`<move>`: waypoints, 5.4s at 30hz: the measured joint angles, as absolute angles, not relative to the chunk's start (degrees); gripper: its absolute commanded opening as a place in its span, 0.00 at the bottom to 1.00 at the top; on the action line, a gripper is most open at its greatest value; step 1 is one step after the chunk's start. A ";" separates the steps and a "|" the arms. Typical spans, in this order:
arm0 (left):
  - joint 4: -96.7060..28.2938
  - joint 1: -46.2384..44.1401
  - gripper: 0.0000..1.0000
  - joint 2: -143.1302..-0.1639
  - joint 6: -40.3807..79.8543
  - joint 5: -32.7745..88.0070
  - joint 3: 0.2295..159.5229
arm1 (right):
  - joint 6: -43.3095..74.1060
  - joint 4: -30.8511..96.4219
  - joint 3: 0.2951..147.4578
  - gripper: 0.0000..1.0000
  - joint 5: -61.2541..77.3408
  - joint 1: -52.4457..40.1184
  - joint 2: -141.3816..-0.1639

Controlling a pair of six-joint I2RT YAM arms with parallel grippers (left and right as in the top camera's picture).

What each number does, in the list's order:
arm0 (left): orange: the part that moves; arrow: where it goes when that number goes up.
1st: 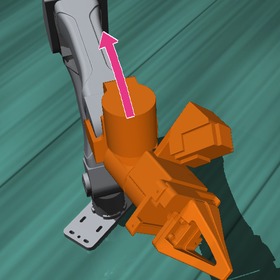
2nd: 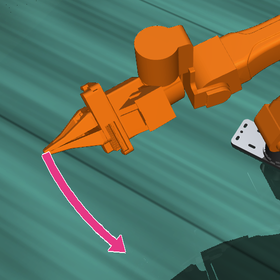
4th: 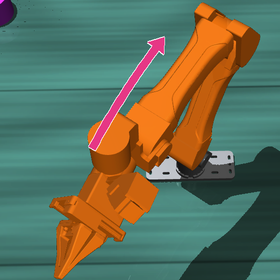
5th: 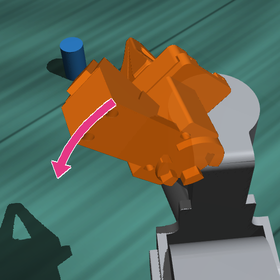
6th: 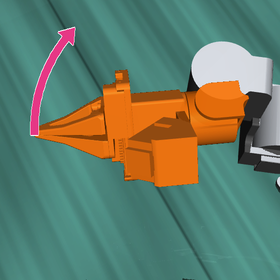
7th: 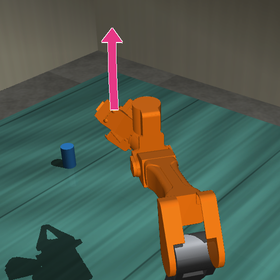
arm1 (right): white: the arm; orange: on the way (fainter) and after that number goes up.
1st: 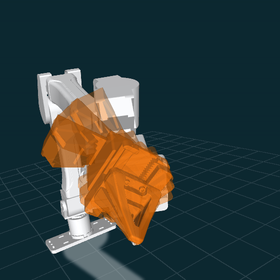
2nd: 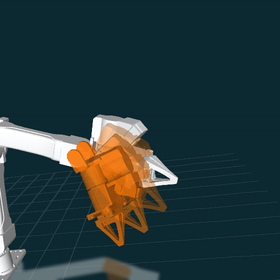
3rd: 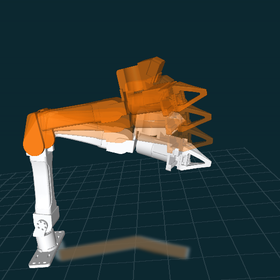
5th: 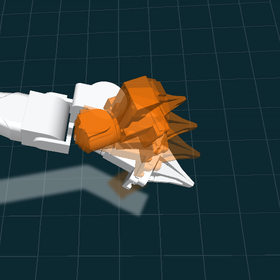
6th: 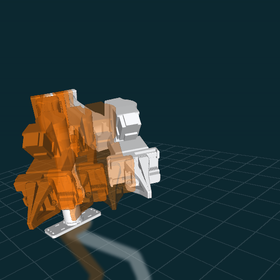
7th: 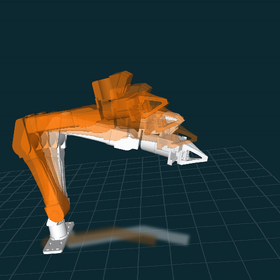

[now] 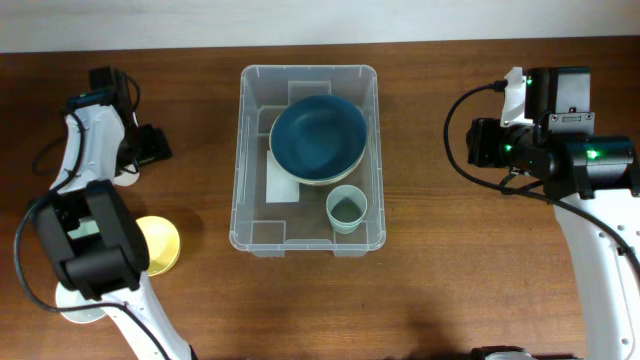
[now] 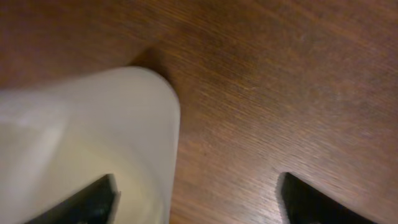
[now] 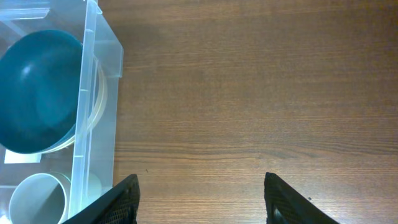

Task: Pack container
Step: 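Grasp the cream cup and stack it into the cups in the container, then grasp the yellow bowl with the left gripper and place it in container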

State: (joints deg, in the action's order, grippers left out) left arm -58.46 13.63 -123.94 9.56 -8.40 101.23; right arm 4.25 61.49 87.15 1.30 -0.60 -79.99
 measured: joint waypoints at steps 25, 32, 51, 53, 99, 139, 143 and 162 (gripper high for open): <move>-73.67 -1.52 0.01 -107.07 9.23 2.33 115.24 | 4.32 62.81 87.15 0.54 -0.60 -0.60 -79.99; -77.65 -19.92 0.01 -103.11 9.26 9.54 115.68 | 4.38 62.81 87.15 0.54 -1.74 -0.60 -79.99; -77.19 -43.24 0.39 -108.29 11.75 12.21 109.25 | 4.51 63.26 87.15 0.55 -1.74 -0.60 -79.99; -77.14 -43.40 0.52 -109.06 12.08 12.23 109.03 | 4.49 63.35 87.15 0.54 -1.74 -0.60 -79.99; -54.54 8.82 0.83 -91.94 19.81 -2.24 62.46 | 4.49 63.92 87.11 0.55 -1.76 -0.60 -79.99; -60.75 -20.82 0.01 -85.14 19.49 0.64 91.61 | 4.54 63.90 87.11 0.54 -1.76 -0.60 -79.99; -63.83 -27.73 0.01 -88.66 19.29 0.01 91.44 | 4.49 63.88 87.11 0.54 -1.76 -0.60 -79.99; -73.43 -33.26 0.42 -107.48 21.67 1.23 92.03 | 4.51 64.07 87.11 0.54 -1.76 -0.60 -79.99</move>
